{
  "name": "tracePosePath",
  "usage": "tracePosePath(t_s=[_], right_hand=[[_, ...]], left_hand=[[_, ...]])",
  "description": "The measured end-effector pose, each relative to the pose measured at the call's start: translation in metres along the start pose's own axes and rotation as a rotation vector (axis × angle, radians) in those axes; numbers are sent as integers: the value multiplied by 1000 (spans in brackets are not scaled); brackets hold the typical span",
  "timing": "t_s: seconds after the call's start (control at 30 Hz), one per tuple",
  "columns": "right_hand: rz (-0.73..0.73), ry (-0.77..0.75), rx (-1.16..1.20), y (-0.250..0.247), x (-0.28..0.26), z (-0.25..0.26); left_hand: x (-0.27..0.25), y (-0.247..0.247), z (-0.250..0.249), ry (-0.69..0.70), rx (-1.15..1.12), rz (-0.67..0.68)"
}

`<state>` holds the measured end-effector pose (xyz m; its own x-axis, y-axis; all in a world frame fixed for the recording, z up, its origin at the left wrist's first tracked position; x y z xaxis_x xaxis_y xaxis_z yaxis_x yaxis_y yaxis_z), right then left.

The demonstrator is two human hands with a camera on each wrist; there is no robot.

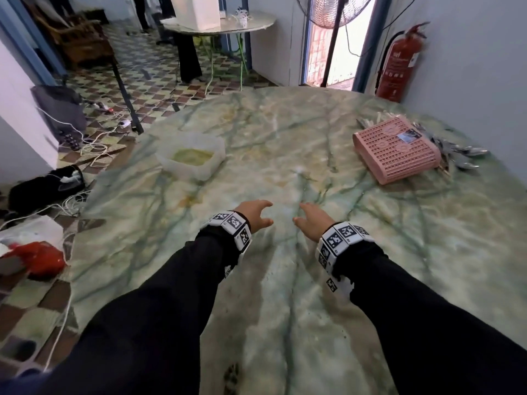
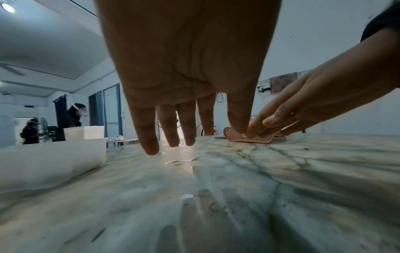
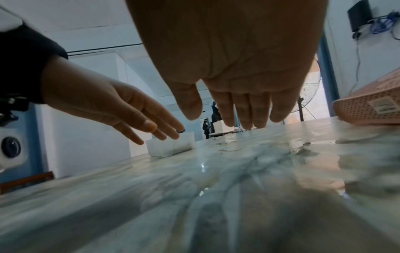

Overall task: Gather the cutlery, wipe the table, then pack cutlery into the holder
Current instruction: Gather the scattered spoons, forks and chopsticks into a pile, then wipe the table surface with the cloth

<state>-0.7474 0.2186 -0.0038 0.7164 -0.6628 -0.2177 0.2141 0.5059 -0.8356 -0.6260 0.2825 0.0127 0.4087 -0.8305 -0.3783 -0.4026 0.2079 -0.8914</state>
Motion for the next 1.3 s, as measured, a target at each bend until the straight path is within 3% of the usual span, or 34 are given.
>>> tracePosePath(t_s=[0.33, 0.87, 1.07, 1.3], right_hand=[[-59, 144, 91, 36, 11, 56], [-65, 199, 202, 54, 32, 113], [-197, 181, 263, 44, 76, 160], [-316, 148, 325, 41, 168, 243]], left_hand=[[9, -18, 63, 116, 81, 16], [21, -60, 135, 144, -87, -95], [57, -105, 179, 200, -117, -207], [121, -159, 247, 227, -125, -273]])
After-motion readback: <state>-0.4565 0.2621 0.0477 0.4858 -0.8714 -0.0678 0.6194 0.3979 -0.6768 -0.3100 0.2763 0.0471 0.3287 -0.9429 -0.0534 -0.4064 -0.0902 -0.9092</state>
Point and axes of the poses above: each hand's wrist, its own x-axis towards the middle knuckle, its own y-axis out of the palm, z = x × y, the point moved 8 cm from there along x, towards the middle knuckle, and after that the axes turned 11 degrees about -y, right-handed, at the moved point
